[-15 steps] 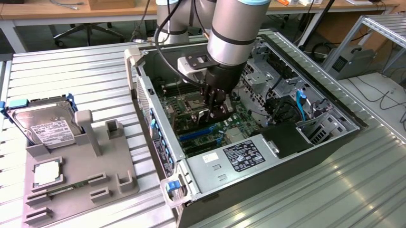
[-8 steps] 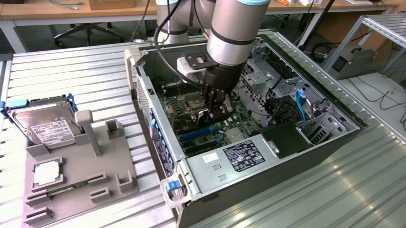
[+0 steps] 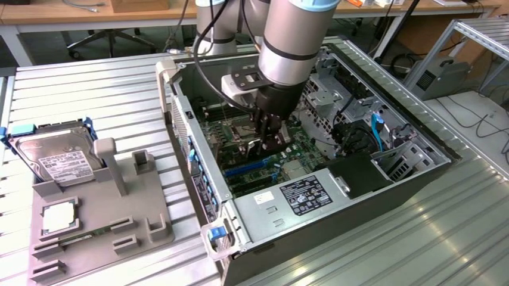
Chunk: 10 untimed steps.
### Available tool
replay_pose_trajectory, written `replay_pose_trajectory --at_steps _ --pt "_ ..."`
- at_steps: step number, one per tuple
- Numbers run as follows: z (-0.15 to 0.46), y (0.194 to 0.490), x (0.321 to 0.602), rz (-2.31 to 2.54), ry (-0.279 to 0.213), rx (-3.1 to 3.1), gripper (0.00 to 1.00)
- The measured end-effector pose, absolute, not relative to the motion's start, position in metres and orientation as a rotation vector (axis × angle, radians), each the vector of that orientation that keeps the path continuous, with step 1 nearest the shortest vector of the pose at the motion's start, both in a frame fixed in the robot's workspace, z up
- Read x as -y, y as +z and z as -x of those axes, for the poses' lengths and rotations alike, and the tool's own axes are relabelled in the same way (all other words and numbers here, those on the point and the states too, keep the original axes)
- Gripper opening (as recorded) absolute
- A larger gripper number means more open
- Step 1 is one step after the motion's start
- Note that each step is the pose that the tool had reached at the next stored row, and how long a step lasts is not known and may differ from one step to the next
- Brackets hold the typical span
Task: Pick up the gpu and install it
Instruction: 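Insert the gpu into the slot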
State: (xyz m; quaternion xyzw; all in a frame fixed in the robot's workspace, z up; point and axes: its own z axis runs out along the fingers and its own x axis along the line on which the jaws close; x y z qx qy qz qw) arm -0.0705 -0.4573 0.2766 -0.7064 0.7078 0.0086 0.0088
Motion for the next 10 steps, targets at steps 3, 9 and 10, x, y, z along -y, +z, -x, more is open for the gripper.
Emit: replay_pose_trajectory --at_steps 3,9,10 --pt "0.0709 0.2744 0.4573 2.207 0.027 -2.211 0.27" --pt "0.0712 0.2724 0.4575 2.207 0.027 -2.211 0.27" --pt "0.0712 0.2723 0.4578 2.207 0.027 -2.211 0.27"
